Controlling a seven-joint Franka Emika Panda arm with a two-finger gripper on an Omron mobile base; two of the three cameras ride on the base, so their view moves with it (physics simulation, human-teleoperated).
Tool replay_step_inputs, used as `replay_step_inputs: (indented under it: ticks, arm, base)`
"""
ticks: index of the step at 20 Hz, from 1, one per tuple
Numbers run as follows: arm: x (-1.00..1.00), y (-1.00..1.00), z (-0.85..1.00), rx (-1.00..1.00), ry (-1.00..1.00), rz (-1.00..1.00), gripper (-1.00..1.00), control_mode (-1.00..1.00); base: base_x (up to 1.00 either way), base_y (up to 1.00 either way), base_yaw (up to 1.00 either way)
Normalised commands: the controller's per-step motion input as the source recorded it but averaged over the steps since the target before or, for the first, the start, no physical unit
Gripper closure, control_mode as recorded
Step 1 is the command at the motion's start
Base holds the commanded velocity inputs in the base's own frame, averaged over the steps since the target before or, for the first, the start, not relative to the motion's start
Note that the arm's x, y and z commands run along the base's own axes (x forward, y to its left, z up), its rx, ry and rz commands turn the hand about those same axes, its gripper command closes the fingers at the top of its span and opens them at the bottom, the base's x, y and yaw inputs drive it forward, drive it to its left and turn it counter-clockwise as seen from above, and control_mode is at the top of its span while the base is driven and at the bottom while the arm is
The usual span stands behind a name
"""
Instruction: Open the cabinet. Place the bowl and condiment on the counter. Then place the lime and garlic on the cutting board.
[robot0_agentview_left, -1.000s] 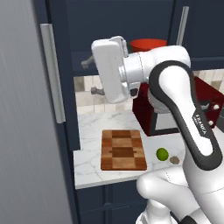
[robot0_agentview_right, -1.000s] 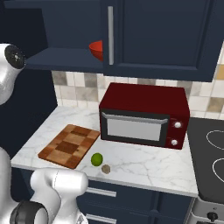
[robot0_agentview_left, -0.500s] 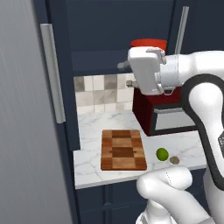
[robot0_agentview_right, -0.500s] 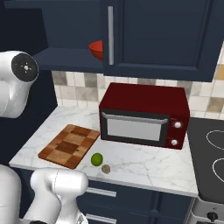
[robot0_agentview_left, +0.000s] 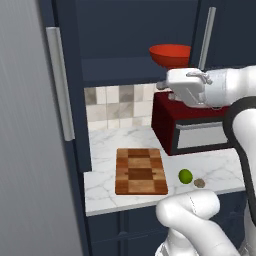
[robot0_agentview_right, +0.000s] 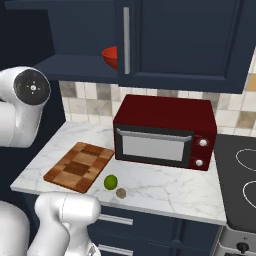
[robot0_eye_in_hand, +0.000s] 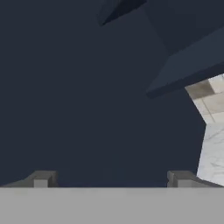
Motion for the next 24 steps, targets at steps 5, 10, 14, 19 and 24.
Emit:
replay_step_inputs:
  ticks: [5, 10, 14, 19, 24]
  arm:
    - [0.00, -0.46, 0.01, -0.24, -0.16, -0.24, -1.00, -1.00]
    - [0.00, -0.43, 0.03, -0.22, -0.16, -0.24, -1.00, -1.00]
    - [0.00, -0.33, 0.00, -0.21, -0.08, -0.26, -1.00, -1.00]
    - [0.00, -0.21, 0.01, -0.19, -0.01, -0.27, -1.00, -1.00]
    - [0.00, -0.33, 0.07, -0.12, 0.00, -0.25, -1.00, -1.00]
  base:
    - [0.00, 0.00, 0.00]
    - [0.00, 0.00, 0.00]
    - [0.00, 0.00, 0.00]
    - [0.00, 0.00, 0.00]
    - [0.00, 0.00, 0.00]
